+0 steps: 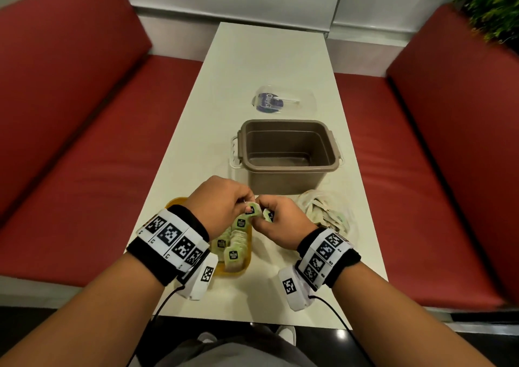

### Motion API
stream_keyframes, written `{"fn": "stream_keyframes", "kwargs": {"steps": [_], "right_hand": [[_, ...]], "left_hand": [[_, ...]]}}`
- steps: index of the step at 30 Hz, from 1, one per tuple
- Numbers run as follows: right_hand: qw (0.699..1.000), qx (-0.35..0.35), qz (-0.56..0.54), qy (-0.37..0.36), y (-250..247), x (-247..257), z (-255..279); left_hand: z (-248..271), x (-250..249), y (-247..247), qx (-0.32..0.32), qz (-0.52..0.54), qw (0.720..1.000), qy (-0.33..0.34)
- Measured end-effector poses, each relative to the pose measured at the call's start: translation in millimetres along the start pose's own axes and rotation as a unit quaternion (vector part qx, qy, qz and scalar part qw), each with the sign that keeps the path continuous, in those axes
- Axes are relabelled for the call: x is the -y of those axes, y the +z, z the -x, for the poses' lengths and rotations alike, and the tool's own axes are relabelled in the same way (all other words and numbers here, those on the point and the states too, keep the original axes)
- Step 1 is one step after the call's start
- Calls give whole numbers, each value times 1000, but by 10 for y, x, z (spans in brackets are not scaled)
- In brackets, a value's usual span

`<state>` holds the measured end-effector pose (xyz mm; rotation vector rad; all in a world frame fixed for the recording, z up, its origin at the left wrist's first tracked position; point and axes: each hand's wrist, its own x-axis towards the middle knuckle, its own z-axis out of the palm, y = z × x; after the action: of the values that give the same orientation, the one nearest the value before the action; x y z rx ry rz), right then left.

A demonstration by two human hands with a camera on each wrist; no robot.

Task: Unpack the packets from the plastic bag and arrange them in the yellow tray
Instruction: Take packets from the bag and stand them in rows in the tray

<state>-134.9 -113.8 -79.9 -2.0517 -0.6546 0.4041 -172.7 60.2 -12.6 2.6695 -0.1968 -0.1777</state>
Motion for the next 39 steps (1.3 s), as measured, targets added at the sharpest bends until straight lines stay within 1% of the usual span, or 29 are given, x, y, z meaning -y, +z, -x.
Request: {"fn": "stream_keyframes", "kwargs": {"steps": [3,7,9,11,14,17,20,22,24,26,28,30,39], "right_hand": [[1000,-7,18,17,177,24,-54],[998,-10,28,50,316,76,-68],[997,1,20,76,379,103,-66],[996,15,-11,90,428,136,-57],[994,32,-29,103,459,134,-67],[992,27,-46,116,480,106,-61],[990,19,-59,123,492,62,-39],[987,16,-94,130,476,91,-28],[980,16,-145,135,467,92,-24],[977,15,-163,135,472,83,-25],[979,14,-151,137,490,80,-30],[981,16,-137,138,507,71,-35],[988,9,-86,127,473,-19,2]], "left_hand": [[124,197,-62,23,-41,999,-24],[238,437,-26,102,-100,987,-76],[275,528,70,140,-107,980,-94],[299,597,193,172,-101,974,-108],[305,670,382,209,-105,966,-111],[298,714,525,205,-92,968,-107],[295,763,622,160,-80,978,-105],[318,784,664,147,-73,980,-112],[351,785,693,158,-62,977,-132],[366,783,724,179,-54,971,-151],[349,793,780,191,-47,966,-168],[321,818,854,185,-35,965,-183],[293,819,998,112,-9,972,-204]]}}
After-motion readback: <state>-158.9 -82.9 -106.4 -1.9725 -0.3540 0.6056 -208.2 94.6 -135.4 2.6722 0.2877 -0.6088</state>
